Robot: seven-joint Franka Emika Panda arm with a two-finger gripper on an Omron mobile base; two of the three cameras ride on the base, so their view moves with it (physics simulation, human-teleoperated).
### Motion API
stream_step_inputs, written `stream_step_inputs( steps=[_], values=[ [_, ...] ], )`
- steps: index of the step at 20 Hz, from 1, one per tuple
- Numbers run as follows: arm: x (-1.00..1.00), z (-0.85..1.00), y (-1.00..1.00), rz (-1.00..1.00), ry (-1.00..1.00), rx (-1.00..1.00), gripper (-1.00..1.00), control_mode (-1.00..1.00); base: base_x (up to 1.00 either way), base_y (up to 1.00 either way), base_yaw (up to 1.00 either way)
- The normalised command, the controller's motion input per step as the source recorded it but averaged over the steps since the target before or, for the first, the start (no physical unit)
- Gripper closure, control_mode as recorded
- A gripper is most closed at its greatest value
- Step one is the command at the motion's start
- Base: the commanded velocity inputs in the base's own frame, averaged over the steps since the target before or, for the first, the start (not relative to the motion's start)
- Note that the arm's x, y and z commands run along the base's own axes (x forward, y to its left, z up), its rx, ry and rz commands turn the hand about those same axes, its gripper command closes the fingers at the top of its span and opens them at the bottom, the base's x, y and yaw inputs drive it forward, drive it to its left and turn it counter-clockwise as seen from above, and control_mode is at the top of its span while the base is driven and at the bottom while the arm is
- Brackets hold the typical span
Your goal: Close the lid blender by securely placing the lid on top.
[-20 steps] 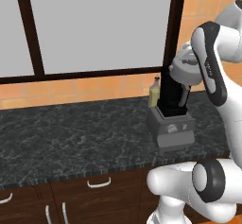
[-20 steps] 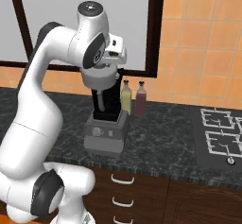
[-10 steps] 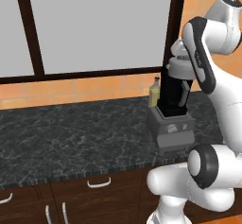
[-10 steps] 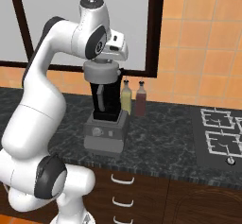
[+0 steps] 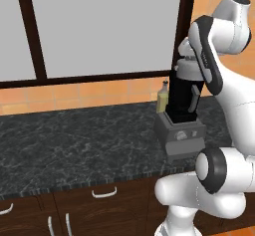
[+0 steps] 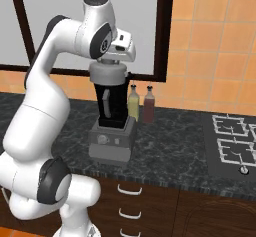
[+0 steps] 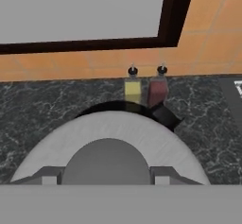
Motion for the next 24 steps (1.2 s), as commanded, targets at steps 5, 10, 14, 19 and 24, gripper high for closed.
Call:
stream_step_inputs(
  steps=[5, 10, 14, 19, 24],
  values=[
    [0.0, 0.46, 0.0, -0.02, 0.0, 0.0, 1.0, -1.0, 0.0, 0.0, 0.0],
    [0.11, 0.22, 0.0, 0.0, -0.01, 0.0, 1.0, -1.0, 0.0, 0.0, 0.0],
    [0.2, 0.0, 0.0, 0.0, -0.04, 0.0, 1.0, -1.0, 0.0, 0.0, 0.0],
    [0.25, 0.0, 0.0, 0.0, -0.05, 0.0, 1.0, -1.0, 0.0, 0.0, 0.0],
    [0.24, -0.01, 0.0, 0.0, -0.05, 0.0, 1.0, -1.0, 0.0, 0.0, 0.0]
  ],
)
